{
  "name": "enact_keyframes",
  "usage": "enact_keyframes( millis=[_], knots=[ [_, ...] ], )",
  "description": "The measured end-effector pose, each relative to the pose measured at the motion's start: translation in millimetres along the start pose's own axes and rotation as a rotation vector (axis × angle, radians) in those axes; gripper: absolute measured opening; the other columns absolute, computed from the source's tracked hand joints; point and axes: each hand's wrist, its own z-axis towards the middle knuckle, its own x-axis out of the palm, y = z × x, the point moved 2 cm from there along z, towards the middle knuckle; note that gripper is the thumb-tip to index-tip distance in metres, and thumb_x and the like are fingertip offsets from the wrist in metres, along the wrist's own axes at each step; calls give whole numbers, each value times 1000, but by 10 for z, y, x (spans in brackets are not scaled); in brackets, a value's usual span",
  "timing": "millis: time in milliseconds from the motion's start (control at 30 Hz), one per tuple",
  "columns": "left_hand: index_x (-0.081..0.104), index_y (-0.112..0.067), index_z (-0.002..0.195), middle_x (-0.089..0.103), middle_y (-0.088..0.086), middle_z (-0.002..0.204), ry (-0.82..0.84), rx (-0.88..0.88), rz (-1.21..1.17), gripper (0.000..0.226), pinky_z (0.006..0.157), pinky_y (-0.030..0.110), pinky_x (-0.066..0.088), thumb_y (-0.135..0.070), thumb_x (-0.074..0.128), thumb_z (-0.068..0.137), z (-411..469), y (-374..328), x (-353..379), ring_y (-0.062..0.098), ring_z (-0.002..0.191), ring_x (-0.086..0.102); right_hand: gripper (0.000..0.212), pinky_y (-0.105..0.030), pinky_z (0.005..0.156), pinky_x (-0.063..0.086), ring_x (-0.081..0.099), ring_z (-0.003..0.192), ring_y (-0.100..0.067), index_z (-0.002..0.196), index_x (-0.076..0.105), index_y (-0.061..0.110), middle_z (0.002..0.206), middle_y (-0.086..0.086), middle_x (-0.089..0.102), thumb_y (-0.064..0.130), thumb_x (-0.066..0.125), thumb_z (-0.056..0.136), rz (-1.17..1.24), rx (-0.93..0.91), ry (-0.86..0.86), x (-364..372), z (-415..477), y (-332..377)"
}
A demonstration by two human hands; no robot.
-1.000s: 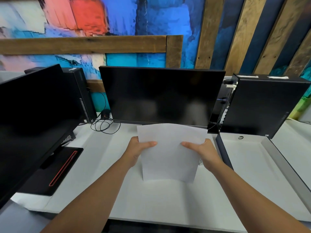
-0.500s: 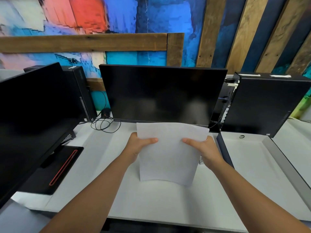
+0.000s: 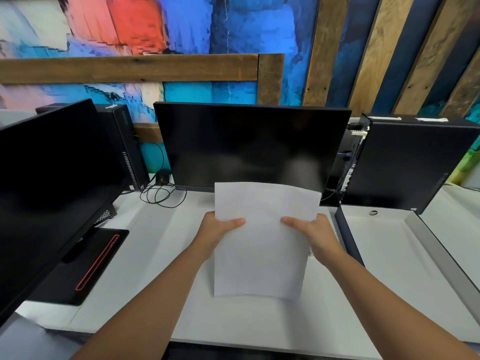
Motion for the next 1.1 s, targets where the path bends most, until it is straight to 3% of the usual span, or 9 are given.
enact_keyframes(
  millis=[67,300,433,567,800,933,1100],
  knots=[
    [71,-8,97,75,9,94,11,-9,-13,33,79,38,57,-8,83,66,-2,-16,-8,27,85,71,28,-32,71,56,72,83,-21,99,70,10,94,-2,75,12,79,72,6,16,9,15,29,24],
    [69,-10,98,74,8,96,-5,-106,-55,19,84,40,55,-19,72,82,1,74,-81,27,88,70,25,-30,62,55,72,79,-26,94,71,8,90,-7,76,11,80,71,-12,93,40,65,93,-33],
    [70,-7,103,74,9,97,-6,-91,-76,21,83,39,55,-18,69,85,25,35,-119,26,86,70,28,-40,77,58,72,84,-30,96,71,5,93,-10,75,10,80,69,-22,120,52,80,134,-85],
    [71,-6,99,73,14,99,-49,-43,-113,16,79,37,56,-15,67,86,126,-109,-179,28,83,70,28,-45,81,57,71,84,-33,94,72,4,93,-13,75,9,80,68,-39,152,70,115,166,-139],
    [71,-8,93,72,12,99,-127,-60,-224,16,83,37,53,-22,63,91,248,-189,-237,28,86,68,26,-43,79,58,71,83,-34,92,72,2,90,-14,75,8,80,68,-35,180,69,186,206,-174],
    [70,-8,103,73,10,105,-173,-89,-243,26,93,41,52,-29,61,91,279,-153,-249,29,98,68,25,-35,69,56,72,78,-31,92,72,3,87,-12,75,8,79,69,-43,177,74,198,223,-185],
    [71,-7,103,74,9,98,-198,-100,-281,26,82,35,55,-29,63,90,311,-180,-256,26,88,71,26,-35,69,56,72,77,-31,92,72,3,88,-13,75,9,80,68,-43,185,71,206,256,-224]
  ],
)
